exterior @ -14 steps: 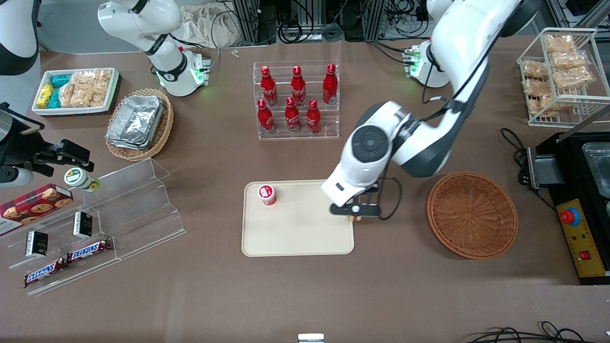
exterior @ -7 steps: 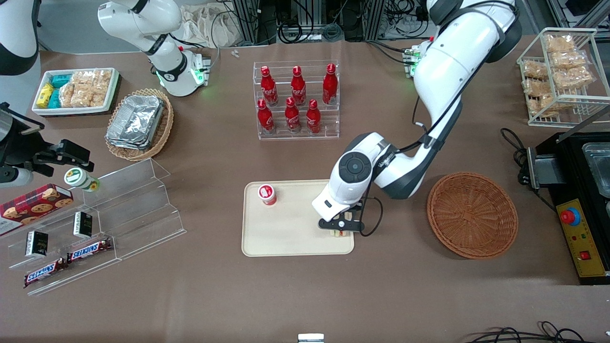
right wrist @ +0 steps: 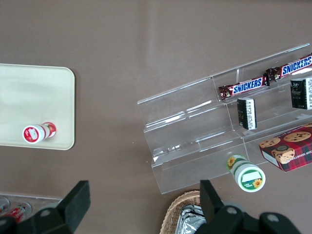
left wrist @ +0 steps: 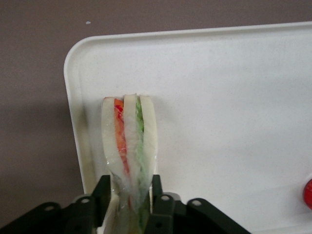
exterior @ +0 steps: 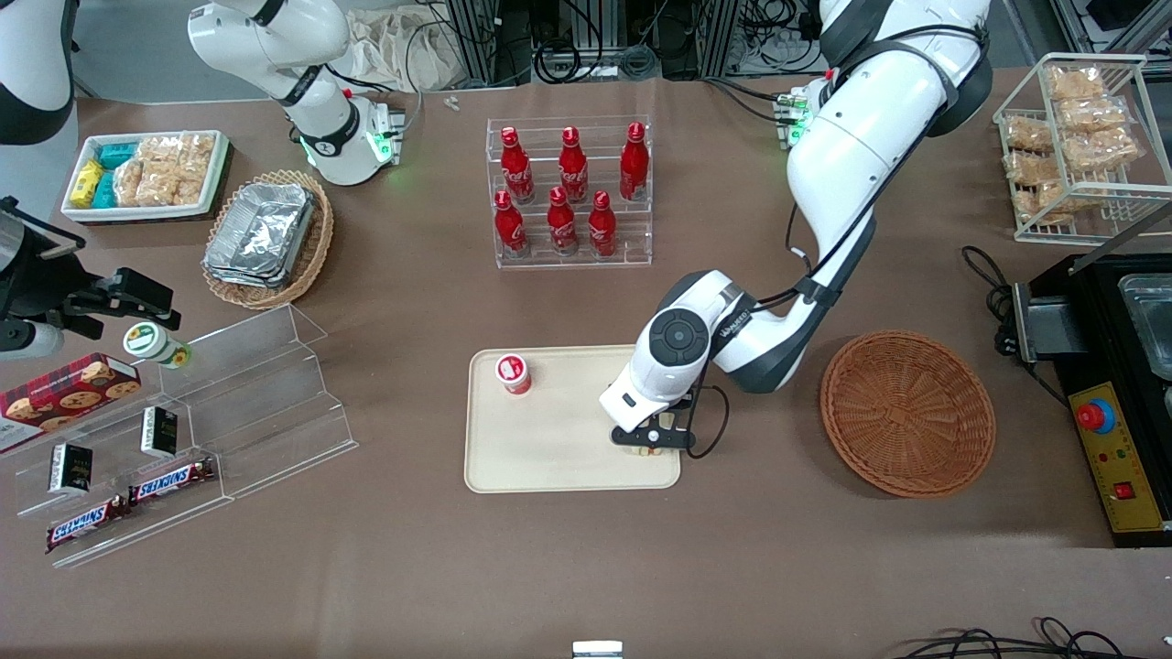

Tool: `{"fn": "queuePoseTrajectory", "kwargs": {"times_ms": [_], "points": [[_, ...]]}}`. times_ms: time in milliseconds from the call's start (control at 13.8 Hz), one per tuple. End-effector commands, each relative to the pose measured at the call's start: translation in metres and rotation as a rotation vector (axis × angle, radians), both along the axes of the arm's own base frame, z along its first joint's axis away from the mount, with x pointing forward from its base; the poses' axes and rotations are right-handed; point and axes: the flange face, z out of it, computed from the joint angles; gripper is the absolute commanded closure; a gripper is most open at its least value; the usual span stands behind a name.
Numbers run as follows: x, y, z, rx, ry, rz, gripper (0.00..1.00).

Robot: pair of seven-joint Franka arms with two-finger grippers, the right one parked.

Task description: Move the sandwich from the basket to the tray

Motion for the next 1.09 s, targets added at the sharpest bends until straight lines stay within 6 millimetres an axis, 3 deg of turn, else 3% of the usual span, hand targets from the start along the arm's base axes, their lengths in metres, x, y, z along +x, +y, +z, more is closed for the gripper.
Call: {"fn": "queuePoseTrajectory", "kwargs": {"times_ms": [0,73,363,508,726,1016], "points": [[0.003,0.004,0.028,0.028,0.0,0.035,0.0],[0.003,0.01,0.047,0.056,0.009,0.038,0.0],[-0.016,0.04,0.171,0.172,0.016,-0.011,0.0],[-0.02,0.068,0.222,0.228,-0.007,-0.037,0.0],[-0.025,0.112,0.274,0.294,-0.002,-0.108,0.0],[-0.026,0.177,0.327,0.29,0.023,-0.158,0.0]]}}
